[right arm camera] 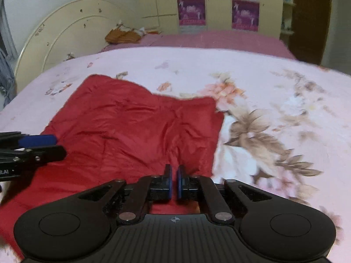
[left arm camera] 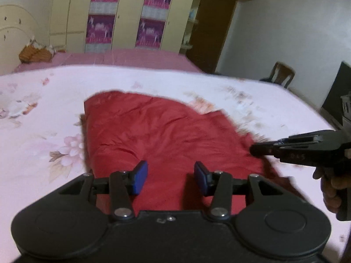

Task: Fold large clothes

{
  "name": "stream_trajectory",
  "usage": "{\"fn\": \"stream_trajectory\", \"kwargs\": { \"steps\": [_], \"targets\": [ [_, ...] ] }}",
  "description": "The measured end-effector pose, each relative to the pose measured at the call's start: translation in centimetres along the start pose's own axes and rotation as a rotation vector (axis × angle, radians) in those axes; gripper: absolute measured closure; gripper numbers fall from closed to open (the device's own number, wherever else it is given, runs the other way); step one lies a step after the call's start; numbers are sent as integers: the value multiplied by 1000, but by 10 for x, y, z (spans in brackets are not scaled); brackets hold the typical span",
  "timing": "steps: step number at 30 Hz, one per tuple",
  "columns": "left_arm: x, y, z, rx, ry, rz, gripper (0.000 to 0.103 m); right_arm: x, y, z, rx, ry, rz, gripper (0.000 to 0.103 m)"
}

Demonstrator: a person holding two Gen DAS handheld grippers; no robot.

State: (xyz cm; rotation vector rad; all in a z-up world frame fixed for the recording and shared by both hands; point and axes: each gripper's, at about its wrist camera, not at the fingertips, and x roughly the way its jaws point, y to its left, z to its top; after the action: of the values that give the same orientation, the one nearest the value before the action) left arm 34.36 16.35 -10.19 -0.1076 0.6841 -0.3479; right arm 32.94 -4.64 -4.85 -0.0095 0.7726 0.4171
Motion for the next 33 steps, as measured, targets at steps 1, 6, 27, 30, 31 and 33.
{"fn": "stream_trajectory", "kwargs": {
  "steps": [1,6,27,30,31,33],
  "targets": [
    [-12,-5,-4,-8,-8,-1,57,-16,6,-2,-18,-35,27,100],
    [-46,-33,-38,-14,-22,33,57,-66,45,-29,-87,-74,149,100],
    [-170,-123,-77,22,-103,185,39,-195,62,-96,8,-101,45,100],
    [-191,-143,-83,11,-177,253,0,-217,68,-104,46,-109,32,90],
    [-198,-150,-86,20,-193,264,0,-224,69,-106,66,-117,5,32],
    [-208,-158,-90,29,-189,250,0,-244,74,-116,63,-199,-35,1]
  ]
}}
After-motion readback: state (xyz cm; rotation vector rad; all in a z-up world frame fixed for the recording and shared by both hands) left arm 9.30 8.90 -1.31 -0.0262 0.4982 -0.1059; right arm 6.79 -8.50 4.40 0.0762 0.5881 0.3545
